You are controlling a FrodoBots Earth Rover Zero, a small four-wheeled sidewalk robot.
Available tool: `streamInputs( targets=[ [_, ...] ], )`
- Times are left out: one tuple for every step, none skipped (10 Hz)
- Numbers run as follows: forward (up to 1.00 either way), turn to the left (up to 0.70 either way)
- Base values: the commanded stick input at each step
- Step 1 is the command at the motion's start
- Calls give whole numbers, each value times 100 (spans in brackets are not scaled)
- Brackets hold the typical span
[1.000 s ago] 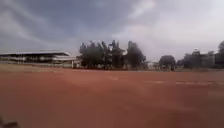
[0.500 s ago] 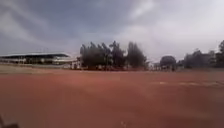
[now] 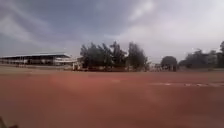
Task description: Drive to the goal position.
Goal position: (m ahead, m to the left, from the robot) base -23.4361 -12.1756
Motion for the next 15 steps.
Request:
streamInputs(
  targets=[
    [70, 0],
    [70, 0],
    [70, 0],
    [70, 0],
    [70, 0],
    [70, 0],
    [70, 0],
    [70, 0],
    [70, 0],
    [70, 0],
    [70, 0],
    [70, 0],
    [70, 0],
    [70, 0],
    [70, 0]
  ],
)
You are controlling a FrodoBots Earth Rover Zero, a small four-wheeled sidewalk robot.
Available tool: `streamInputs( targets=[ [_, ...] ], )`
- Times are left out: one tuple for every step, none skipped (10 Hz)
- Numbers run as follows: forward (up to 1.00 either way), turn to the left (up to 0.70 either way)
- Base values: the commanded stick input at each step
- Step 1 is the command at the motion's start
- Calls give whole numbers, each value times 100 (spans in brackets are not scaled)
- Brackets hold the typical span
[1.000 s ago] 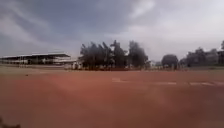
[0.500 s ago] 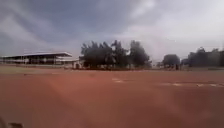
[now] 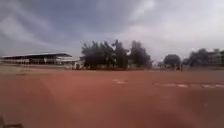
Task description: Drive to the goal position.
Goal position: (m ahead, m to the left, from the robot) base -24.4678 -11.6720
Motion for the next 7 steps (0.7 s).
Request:
streamInputs(
  targets=[
    [70, 0],
    [70, 0],
    [70, 0],
    [70, 0],
    [70, 0],
    [70, 0],
    [70, 0]
  ],
)
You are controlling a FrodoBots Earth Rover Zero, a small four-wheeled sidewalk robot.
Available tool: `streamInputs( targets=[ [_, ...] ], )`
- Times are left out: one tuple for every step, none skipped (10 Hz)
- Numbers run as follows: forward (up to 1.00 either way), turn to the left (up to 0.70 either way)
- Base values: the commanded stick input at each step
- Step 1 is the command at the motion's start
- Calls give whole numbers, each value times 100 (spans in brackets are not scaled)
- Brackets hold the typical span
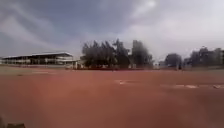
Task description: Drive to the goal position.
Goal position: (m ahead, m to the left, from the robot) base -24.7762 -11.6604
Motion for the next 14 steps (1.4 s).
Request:
streamInputs(
  targets=[
    [46, 0],
    [5, 0],
    [0, 0],
    [0, 0],
    [0, 0],
    [0, 0],
    [0, 0],
    [0, 0],
    [0, 0],
    [0, 0],
    [0, 0],
    [13, 0],
    [60, 0],
    [70, 0]
  ],
)
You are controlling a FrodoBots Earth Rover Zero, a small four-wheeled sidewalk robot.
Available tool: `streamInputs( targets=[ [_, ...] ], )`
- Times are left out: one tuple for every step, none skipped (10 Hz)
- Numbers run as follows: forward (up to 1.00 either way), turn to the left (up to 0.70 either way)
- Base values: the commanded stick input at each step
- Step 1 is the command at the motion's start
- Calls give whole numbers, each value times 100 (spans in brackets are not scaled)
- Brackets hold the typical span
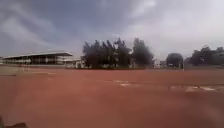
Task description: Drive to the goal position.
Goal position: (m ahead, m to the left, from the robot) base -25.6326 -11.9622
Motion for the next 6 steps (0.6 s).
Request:
streamInputs(
  targets=[
    [70, 0],
    [70, 0],
    [70, 0],
    [70, 0],
    [70, 0],
    [70, 0]
  ],
)
